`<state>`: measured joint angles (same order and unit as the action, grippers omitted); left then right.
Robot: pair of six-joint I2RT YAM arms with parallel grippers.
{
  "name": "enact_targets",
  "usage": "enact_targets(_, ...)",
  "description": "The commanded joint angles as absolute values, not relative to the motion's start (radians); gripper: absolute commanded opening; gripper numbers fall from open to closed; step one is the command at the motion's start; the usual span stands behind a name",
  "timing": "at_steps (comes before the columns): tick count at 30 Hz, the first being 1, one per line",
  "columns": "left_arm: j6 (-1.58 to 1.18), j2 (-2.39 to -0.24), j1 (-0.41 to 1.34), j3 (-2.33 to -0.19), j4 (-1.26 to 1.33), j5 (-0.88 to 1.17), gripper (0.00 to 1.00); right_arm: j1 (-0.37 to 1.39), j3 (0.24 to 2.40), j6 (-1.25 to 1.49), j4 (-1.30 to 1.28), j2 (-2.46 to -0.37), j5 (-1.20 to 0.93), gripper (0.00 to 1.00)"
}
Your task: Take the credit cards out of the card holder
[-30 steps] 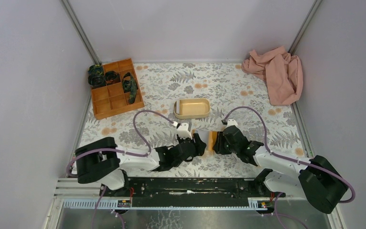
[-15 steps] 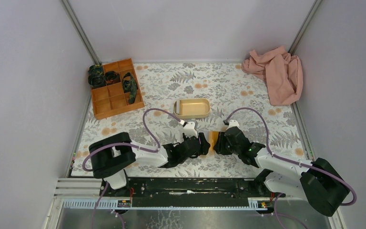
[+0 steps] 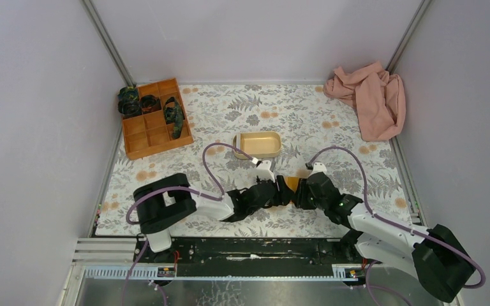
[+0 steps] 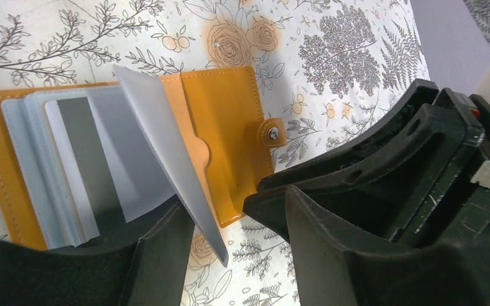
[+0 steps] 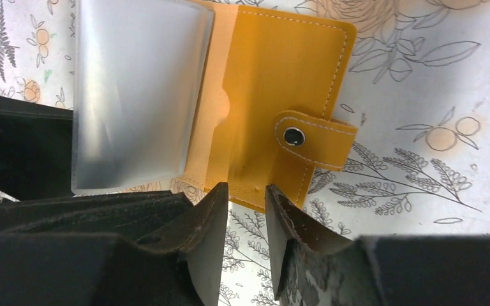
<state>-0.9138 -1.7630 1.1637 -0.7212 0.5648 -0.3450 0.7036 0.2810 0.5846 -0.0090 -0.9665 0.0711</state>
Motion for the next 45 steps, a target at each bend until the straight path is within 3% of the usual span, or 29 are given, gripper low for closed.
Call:
enact_targets(1,-0.919,-1.811,1.155,-0.766,0.680,-0.300,0.61,0.701,0.280,0.601,-0.035,-0.927,0.063,0.36)
enact_targets(13,-0.907,-1.826,1.161,-0.744,0.776,-0.268,0.63,0.701,0.360,0.646,-0.229,-0.634,0.227,0.36)
enact_targets(29,-0.864,-1.523,1.097,-0.521,0.606,-0.394,0.68,0.701,0.296,0.638,-0.064,-0.813,0.155,0.35)
enact_targets(45,-0.873,-1.681,1.094,-0.584,0.614,-0.351,0.74,0.701,0.252,0.644,-0.016,-0.853,0.152,0.35)
